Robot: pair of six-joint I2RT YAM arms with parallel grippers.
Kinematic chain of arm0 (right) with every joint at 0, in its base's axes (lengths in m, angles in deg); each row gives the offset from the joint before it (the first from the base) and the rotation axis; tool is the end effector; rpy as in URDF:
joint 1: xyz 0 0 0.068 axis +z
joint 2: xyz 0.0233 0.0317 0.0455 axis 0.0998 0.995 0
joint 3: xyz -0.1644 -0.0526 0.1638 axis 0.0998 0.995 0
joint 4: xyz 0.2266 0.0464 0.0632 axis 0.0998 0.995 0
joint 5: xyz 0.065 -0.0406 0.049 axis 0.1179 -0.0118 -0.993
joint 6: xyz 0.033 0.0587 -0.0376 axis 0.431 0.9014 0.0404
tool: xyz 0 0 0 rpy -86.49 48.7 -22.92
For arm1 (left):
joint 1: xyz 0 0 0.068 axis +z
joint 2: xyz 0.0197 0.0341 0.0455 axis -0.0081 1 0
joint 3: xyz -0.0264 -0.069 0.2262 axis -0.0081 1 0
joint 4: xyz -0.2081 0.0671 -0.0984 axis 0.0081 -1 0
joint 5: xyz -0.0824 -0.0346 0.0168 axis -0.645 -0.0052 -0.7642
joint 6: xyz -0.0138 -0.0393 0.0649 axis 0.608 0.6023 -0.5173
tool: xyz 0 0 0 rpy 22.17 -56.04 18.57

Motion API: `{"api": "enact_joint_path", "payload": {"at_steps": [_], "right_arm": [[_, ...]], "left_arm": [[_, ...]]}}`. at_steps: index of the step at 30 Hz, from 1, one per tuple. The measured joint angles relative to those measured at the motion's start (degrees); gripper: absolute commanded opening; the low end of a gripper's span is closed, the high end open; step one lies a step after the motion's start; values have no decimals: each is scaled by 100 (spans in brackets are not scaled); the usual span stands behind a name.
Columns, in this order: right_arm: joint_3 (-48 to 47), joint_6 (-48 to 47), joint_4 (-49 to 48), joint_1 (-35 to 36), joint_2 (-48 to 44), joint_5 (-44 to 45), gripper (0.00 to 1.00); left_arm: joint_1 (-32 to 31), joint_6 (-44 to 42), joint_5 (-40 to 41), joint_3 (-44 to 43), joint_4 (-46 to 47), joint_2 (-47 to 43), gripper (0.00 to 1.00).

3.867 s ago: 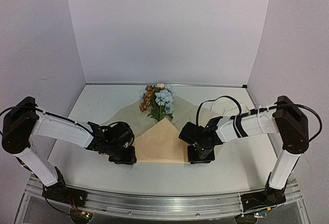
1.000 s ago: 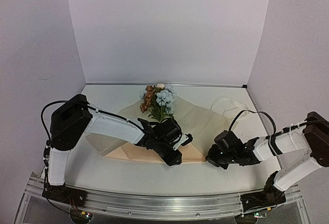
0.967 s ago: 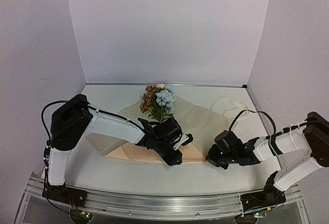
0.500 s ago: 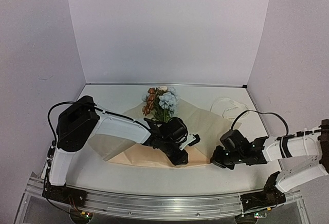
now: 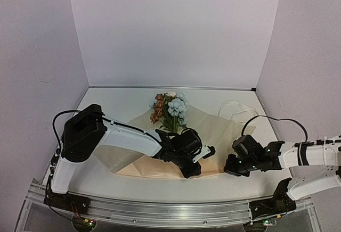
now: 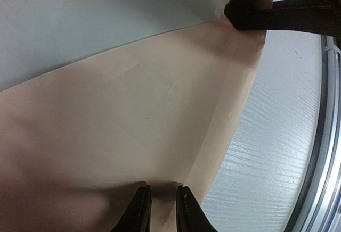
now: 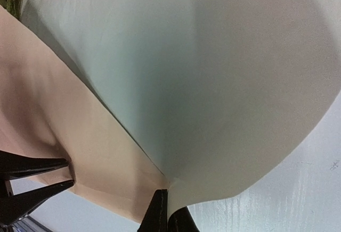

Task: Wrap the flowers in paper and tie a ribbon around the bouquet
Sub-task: Pick up the one-fourth-folded wrapping paper from the center of the board.

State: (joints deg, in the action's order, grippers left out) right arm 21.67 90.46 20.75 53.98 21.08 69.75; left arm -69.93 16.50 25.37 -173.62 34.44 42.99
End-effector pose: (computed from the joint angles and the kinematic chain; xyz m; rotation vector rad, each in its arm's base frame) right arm 0.1415 0.1591 0.1031 0.1722 2.7097 0.6435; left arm 0.1435 -0.4198 0.0904 1.5184 2.2079 -0.7161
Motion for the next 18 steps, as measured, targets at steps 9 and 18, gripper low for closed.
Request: {"api": "enact_joint_path", "payload": {"at_steps": [9,18], "right_arm": [[-259,-451,592,-2,-289,116,0],[-261,-810,1392,-2,-680,632,0]], "left_arm": [[-64,-97,301,-28,103,31,32],[152,359,405,834,111,-1087,31]]}}
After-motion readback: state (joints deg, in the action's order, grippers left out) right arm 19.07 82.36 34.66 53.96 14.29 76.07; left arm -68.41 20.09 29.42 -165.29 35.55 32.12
